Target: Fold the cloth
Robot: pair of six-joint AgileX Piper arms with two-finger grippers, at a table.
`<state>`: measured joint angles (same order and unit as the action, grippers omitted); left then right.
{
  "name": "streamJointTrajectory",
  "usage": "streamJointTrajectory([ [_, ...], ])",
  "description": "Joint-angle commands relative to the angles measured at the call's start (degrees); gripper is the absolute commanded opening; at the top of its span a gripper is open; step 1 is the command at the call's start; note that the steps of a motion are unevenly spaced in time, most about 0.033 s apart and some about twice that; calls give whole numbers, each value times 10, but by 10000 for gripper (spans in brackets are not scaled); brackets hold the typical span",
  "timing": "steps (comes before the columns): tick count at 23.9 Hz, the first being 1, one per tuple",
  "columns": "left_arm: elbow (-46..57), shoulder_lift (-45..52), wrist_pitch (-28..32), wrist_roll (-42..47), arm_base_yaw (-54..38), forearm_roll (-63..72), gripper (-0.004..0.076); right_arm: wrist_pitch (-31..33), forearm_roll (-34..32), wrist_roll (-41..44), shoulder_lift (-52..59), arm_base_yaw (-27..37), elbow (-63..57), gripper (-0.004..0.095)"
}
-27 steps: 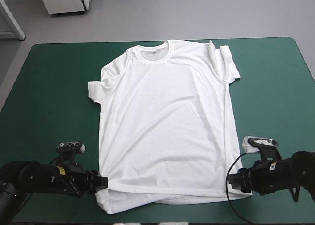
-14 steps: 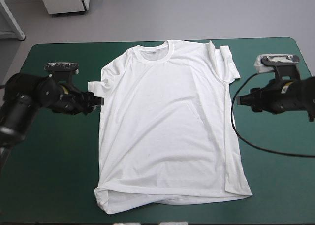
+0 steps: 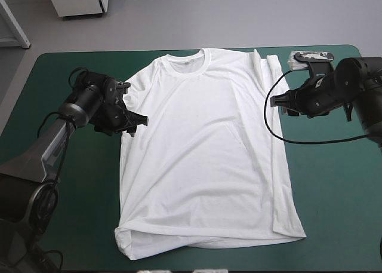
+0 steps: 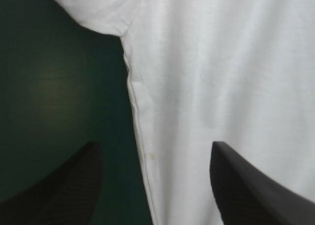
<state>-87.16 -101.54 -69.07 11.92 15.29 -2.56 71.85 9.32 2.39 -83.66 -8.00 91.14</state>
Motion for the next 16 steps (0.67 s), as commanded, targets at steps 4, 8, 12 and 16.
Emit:
streamJointTrajectory([
  [4, -19, -15, 30, 12, -27, 9, 441, -10, 6, -5, 13, 3, 20, 442],
  [8, -19, -32, 36, 2, -56, 26, 410, -10, 6, -5, 13, 3, 20, 429],
  [12, -19, -49, 64, -20, -59, 35, 406, -18, 4, -5, 13, 3, 20, 422],
  [16, -19, -86, 74, -20, -59, 44, 401, -18, -5, -5, 13, 3, 20, 418],
])
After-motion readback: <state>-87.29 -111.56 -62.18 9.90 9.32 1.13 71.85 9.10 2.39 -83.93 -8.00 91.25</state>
